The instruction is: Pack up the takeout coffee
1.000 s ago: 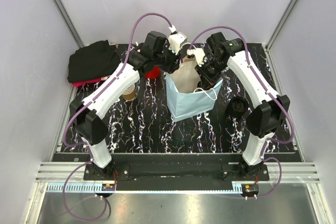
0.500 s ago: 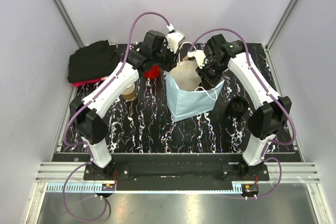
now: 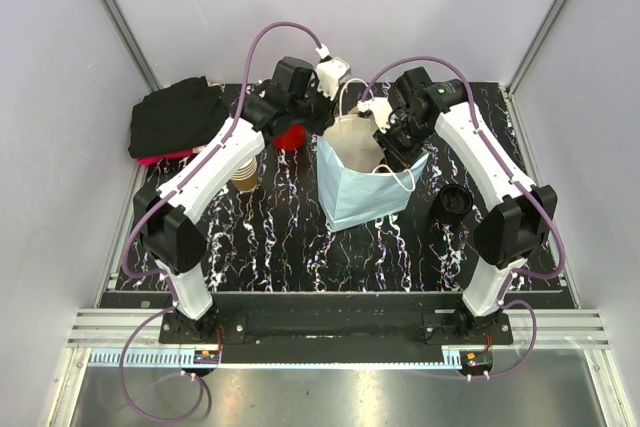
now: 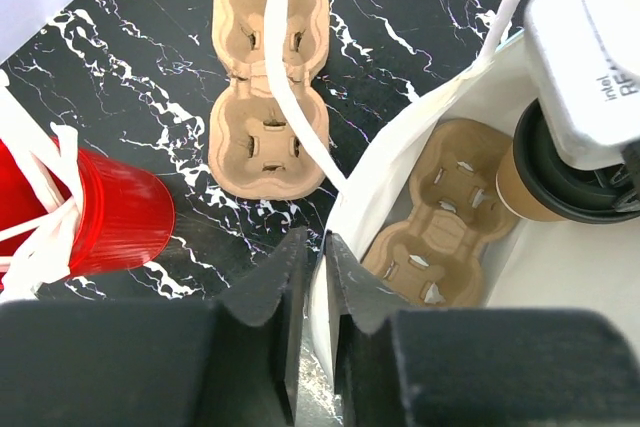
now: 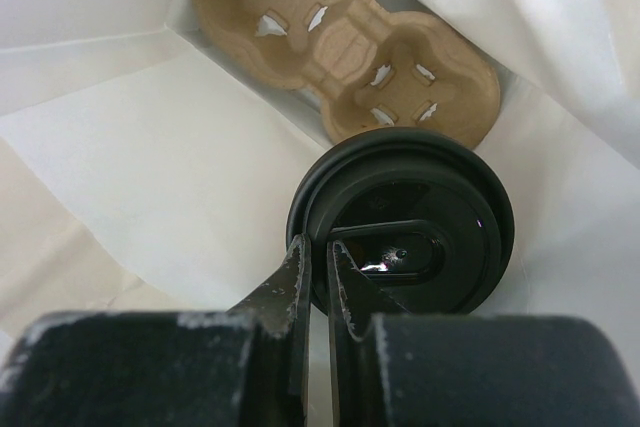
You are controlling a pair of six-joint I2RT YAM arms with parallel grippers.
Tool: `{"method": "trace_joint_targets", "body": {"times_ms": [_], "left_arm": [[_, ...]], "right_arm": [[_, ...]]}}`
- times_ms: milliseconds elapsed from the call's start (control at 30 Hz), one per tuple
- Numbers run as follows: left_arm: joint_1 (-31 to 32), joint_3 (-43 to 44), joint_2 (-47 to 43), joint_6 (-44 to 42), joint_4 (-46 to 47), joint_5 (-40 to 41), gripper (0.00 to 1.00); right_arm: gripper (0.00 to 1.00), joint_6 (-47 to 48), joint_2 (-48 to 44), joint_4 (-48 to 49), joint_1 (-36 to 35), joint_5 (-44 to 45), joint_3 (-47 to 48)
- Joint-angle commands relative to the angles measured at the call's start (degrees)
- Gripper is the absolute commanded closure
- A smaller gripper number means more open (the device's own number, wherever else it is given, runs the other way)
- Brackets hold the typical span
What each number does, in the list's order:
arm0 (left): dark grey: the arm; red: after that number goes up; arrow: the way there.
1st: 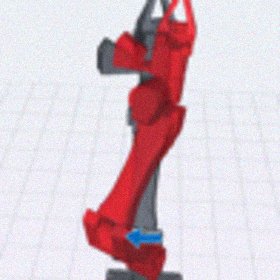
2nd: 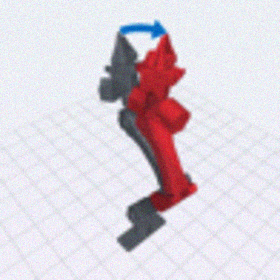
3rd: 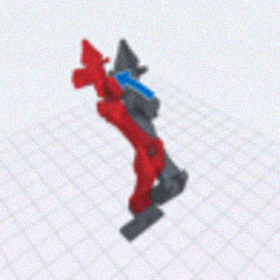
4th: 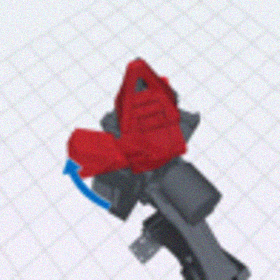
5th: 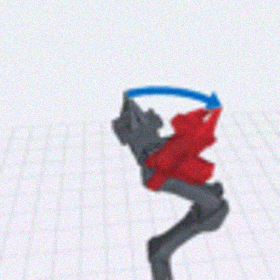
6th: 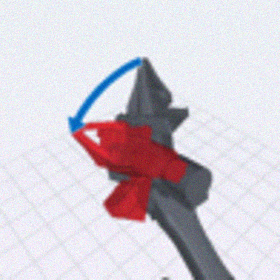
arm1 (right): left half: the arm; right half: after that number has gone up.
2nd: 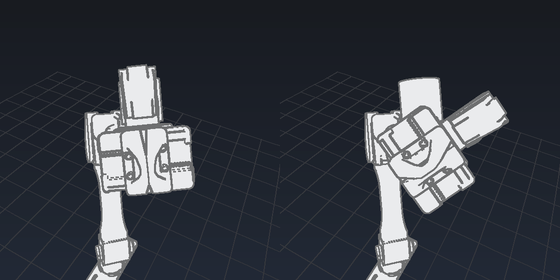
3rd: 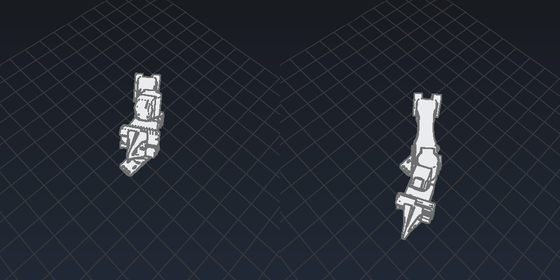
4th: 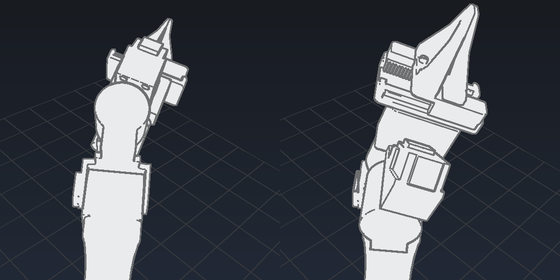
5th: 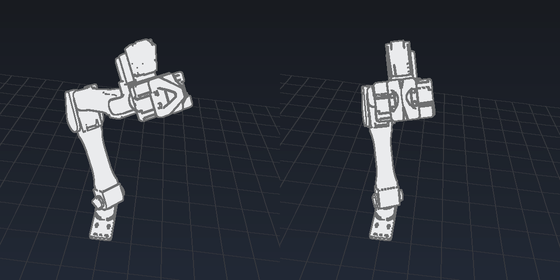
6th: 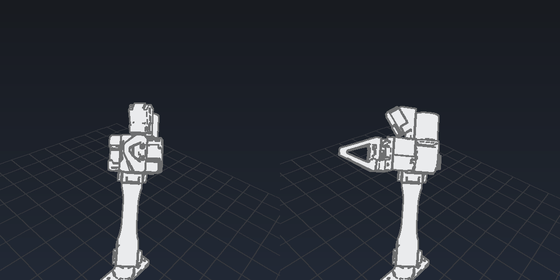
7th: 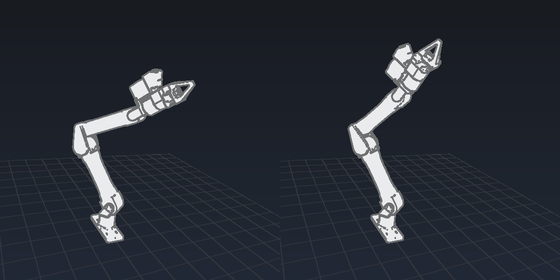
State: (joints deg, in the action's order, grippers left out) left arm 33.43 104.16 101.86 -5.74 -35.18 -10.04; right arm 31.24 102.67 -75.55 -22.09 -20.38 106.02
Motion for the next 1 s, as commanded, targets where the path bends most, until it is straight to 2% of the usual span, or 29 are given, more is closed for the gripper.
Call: {"method": "trace_joint_targets", "body": {"times_ms": [0, 167, 400, 967], "left_arm": [[-0.74, 2.36, 0.09, 0.46, 2.75, 1.08, 0.87], [-1.0, 2.45, 0.26, 0.64, 2.66, 1.25, 0.95], [-0.91, 3.59, 1.23, 1.25, 1.96, 2.13, 1.0], [-0.56, 4.12, 2.29, 2.48, 1.52, -1.29, 1.0]], "right_arm": [[1.0, 0.57, -2.39, -1.01, -0.15, 0.69, -1.51], [1.0, 0.75, -2.83, -0.39, -0.15, 0.78, -2.39], [1.0, 1.1, -3.45, 0.58, -0.15, 2.1, -3.62], [1.0, 0.66, -3.09, 0.67, -2.34, 5.53, 1.3]]}}
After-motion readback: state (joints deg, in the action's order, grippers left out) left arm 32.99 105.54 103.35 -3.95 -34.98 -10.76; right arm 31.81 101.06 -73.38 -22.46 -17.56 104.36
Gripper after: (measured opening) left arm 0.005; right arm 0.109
